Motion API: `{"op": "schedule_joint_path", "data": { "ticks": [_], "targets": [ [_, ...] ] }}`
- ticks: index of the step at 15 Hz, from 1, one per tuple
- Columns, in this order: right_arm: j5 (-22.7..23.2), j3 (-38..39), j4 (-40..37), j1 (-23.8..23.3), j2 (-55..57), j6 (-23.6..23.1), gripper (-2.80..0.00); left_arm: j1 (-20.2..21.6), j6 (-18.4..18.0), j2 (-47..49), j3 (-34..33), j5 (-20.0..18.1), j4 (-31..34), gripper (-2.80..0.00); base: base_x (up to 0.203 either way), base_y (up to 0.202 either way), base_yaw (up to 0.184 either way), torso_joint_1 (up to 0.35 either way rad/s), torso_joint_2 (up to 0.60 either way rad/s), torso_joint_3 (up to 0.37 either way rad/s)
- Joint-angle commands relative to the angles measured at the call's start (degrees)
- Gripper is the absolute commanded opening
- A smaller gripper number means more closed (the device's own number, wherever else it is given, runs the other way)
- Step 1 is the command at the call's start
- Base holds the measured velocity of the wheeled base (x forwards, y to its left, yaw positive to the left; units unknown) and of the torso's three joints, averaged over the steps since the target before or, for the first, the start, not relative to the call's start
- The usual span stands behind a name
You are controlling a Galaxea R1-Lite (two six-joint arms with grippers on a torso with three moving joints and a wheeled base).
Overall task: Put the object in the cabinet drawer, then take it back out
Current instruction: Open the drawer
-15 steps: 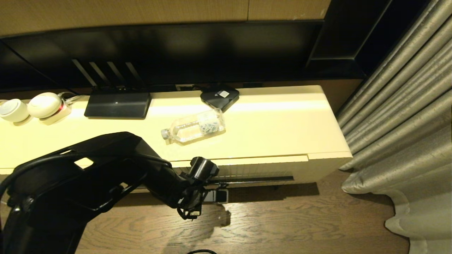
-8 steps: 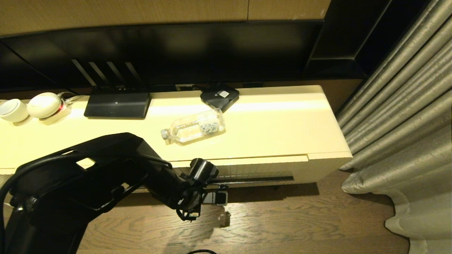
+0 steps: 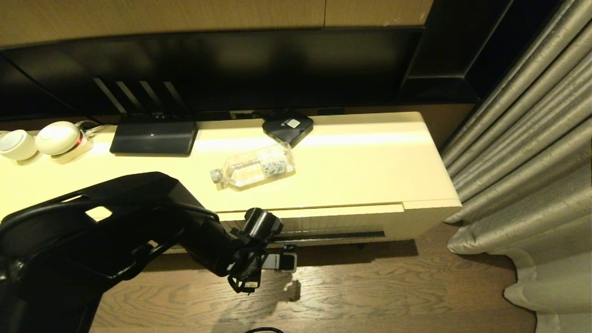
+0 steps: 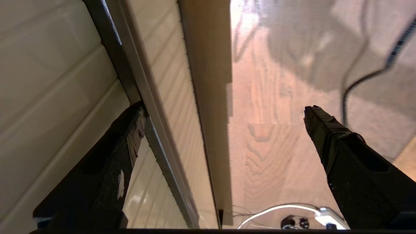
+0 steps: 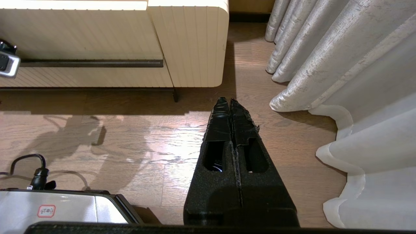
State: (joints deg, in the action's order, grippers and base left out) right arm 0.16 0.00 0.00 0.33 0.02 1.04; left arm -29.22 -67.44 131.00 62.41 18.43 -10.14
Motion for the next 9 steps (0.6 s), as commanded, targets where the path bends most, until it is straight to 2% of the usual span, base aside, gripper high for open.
{"op": "schedule_joint_path", "data": {
  "ticks": [1, 9],
  "targets": [
    [0.0, 0.0, 0.0, 0.0, 0.1, 0.0, -2.8, 0.0, -0.3, -1.3, -1.0, 0.1, 0.2, 0.0, 0.0, 0.0, 0.0, 0.0, 0.0, 0.0],
    [0.0, 0.0, 0.0, 0.0, 0.1, 0.0, -2.8, -0.8, 0.0, -3.1, -3.1, -0.7, 1.3, 0.0, 0.0, 0.0, 0.0, 0.0, 0.0, 0.0]
  ]
}}
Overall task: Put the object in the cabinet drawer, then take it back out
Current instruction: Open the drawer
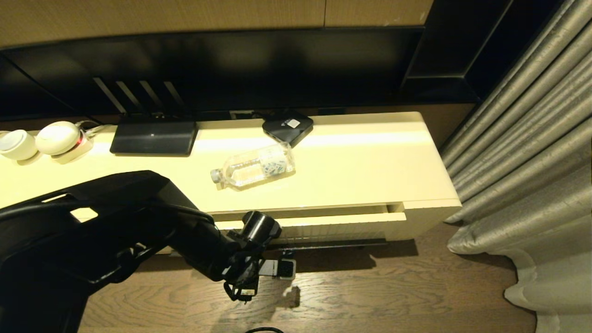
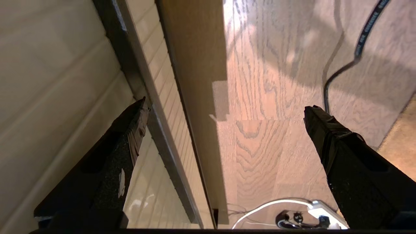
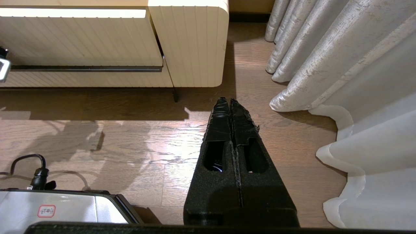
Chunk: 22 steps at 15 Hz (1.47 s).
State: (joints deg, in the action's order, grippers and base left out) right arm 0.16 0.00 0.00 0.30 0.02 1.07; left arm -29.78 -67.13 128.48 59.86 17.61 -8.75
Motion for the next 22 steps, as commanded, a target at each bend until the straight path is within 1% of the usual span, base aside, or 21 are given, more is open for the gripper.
{"op": "schedule_joint_path", "data": {
  "ticks": [1, 8, 11, 12, 15, 16, 18, 19, 20, 21, 22],
  "targets": [
    [0.0, 0.0, 0.0, 0.0, 0.1, 0.0, -2.8, -0.6, -0.3, -0.8, -0.9, 0.1, -0.1, 0.0, 0.0, 0.0, 0.0, 0.0, 0.0, 0.0],
    [0.0, 0.0, 0.0, 0.0, 0.1, 0.0, -2.8, -2.8, 0.6, -4.7, -5.1, 0.1, -0.1, 0.0, 0.0, 0.0, 0.0, 0.0, 0.0, 0.0],
    [0.0, 0.0, 0.0, 0.0, 0.1, 0.0, -2.8, -4.7, 1.9, -9.3, -7.7, 0.3, -0.2, 0.0, 0.0, 0.0, 0.0, 0.0, 0.0, 0.0],
    [0.0, 0.0, 0.0, 0.0, 0.1, 0.0, -2.8, -5.2, 3.1, -10.8, -7.9, 0.6, -0.2, 0.0, 0.0, 0.0, 0.0, 0.0, 0.0, 0.0],
    [0.0, 0.0, 0.0, 0.0, 0.1, 0.0, -2.8, -6.3, 9.0, -18.3, -7.3, 1.3, 1.3, 0.0, 0.0, 0.0, 0.0, 0.0, 0.0, 0.0],
    [0.0, 0.0, 0.0, 0.0, 0.1, 0.0, -2.8, -6.6, 10.9, -20.3, -7.0, 1.4, 2.7, -2.8, 0.0, 0.0, 0.0, 0.0, 0.0, 0.0],
    [0.0, 0.0, 0.0, 0.0, 0.1, 0.0, -2.8, -7.0, 14.9, -26.4, -7.2, 1.9, 6.2, -2.8, 0.0, 0.0, 0.0, 0.0, 0.0, 0.0],
    [0.0, 0.0, 0.0, 0.0, 0.1, 0.0, -2.8, -7.3, 18.5, -29.7, -7.3, 2.5, 7.3, -2.8, 0.0, 0.0, 0.0, 0.0, 0.0, 0.0],
    [0.0, 0.0, 0.0, 0.0, 0.1, 0.0, -2.8, -7.7, 23.9, -32.4, -7.2, 3.5, 8.2, -2.8, 0.0, 0.0, 0.0, 0.0, 0.0, 0.0],
    [0.0, 0.0, 0.0, 0.0, 0.1, 0.0, -2.8, -8.1, 30.3, -34.9, -6.6, 5.7, 9.1, -2.8, 0.0, 0.0, 0.0, 0.0, 0.0, 0.0],
    [0.0, 0.0, 0.0, 0.0, 0.1, 0.0, -2.8, -8.3, 34.6, -36.1, -5.8, 9.7, 10.3, -2.8, 0.0, 0.0, 0.0, 0.0, 0.0, 0.0]
  ]
}}
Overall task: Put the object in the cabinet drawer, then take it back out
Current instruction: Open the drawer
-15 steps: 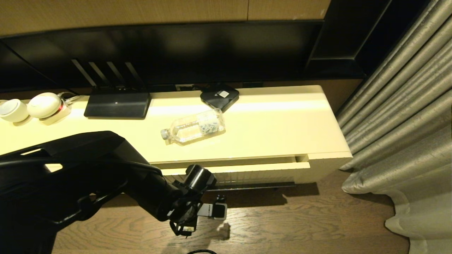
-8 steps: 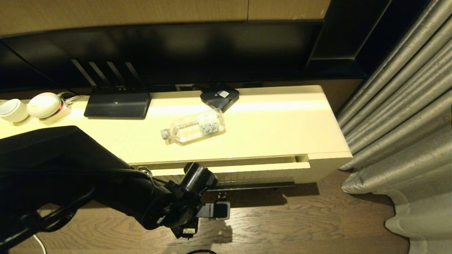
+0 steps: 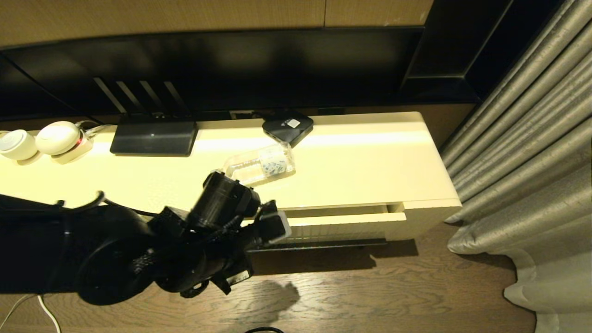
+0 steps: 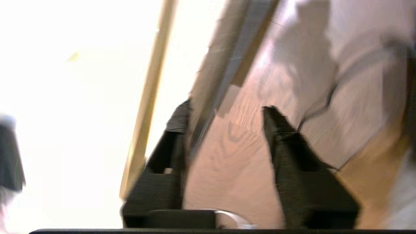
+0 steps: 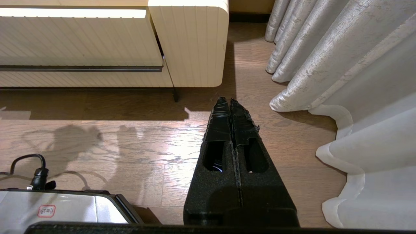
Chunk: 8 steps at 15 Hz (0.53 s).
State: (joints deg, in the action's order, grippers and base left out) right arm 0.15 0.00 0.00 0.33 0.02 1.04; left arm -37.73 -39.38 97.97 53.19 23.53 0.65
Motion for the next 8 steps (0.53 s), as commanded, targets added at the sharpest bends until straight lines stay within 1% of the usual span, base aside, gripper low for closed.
{"op": "schedule_joint_path", "data": {
  "ticks": [1, 2, 3, 4, 5, 6, 7, 8],
  "targets": [
    [0.0, 0.0, 0.0, 0.0, 0.1, 0.0, -2.8, -0.5, 10.8, -6.3, 1.6, 8.0, 3.4, -2.8, 0.0, 0.0, 0.0, 0.0, 0.0, 0.0],
    [0.0, 0.0, 0.0, 0.0, 0.1, 0.0, -2.8, -0.5, 15.4, -6.3, 3.0, 10.9, 6.2, -2.8, 0.0, 0.0, 0.0, 0.0, 0.0, 0.0],
    [0.0, 0.0, 0.1, 0.0, 0.1, 0.0, -2.8, -0.5, 19.0, -6.0, 4.5, 12.7, 8.2, -2.8, 0.0, 0.0, 0.0, 0.0, 0.0, 0.0],
    [0.0, 0.0, 0.0, 0.0, 0.1, 0.0, -2.8, -0.6, 25.8, -5.3, 6.9, 14.5, 11.1, -2.8, 0.0, 0.0, 0.0, 0.0, 0.0, 0.0],
    [0.0, 0.0, 0.0, 0.0, 0.1, 0.0, -2.8, -0.6, 32.0, -4.1, 9.2, 17.1, 14.7, -2.8, 0.0, 0.0, 0.0, 0.0, 0.0, 0.0],
    [0.0, 0.0, 0.1, 0.0, 0.1, 0.0, -2.8, -0.6, 37.2, -2.7, 11.0, 19.5, 17.2, -2.8, 0.0, 0.0, 0.0, 0.0, 0.0, 0.0],
    [0.0, 0.0, 0.0, 0.0, 0.1, 0.0, -2.8, -0.6, 39.1, -1.9, 11.8, 20.6, 18.3, -2.8, 0.0, 0.0, 0.0, 0.0, 0.0, 0.0],
    [0.0, 0.0, 0.0, 0.0, 0.1, 0.0, -2.8, -0.5, 44.1, -0.6, 12.7, 20.9, 18.5, -2.8, 0.0, 0.0, 0.0, 0.0, 0.0, 0.0]
  ]
}}
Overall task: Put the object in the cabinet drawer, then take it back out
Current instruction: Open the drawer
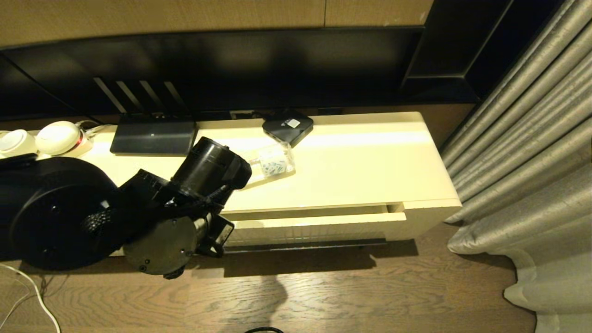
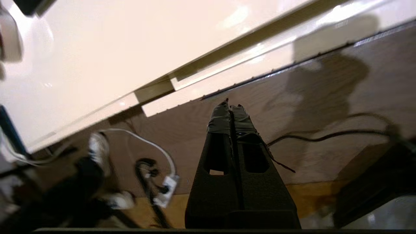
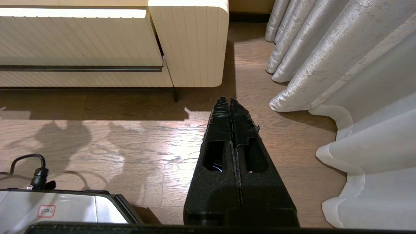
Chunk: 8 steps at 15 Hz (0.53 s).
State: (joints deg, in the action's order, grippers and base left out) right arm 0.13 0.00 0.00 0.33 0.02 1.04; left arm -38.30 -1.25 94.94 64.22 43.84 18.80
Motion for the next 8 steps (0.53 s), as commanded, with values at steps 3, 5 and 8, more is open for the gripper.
{"op": "schedule_joint_path", "data": {
  "ticks": [3, 5, 8],
  "targets": [
    [0.0, 0.0, 0.0, 0.0, 0.1, 0.0, -2.8, 0.0, 18.9, 8.0, 4.0, 0.8, -0.2, -2.8, 0.0, 0.0, 0.0, 0.0, 0.0, 0.0],
    [0.0, 0.0, 0.0, 0.0, 0.1, 0.0, -2.8, 0.0, 24.1, 11.1, 7.0, -0.1, -3.5, -2.8, 0.0, 0.0, 0.0, 0.0, 0.0, 0.0],
    [0.0, 0.0, 0.0, 0.0, 0.1, 0.0, -2.8, 0.0, 24.5, 11.9, 7.4, -8.4, -8.3, -2.8, 0.0, 0.0, 0.0, 0.0, 0.0, 0.0]
  ]
}}
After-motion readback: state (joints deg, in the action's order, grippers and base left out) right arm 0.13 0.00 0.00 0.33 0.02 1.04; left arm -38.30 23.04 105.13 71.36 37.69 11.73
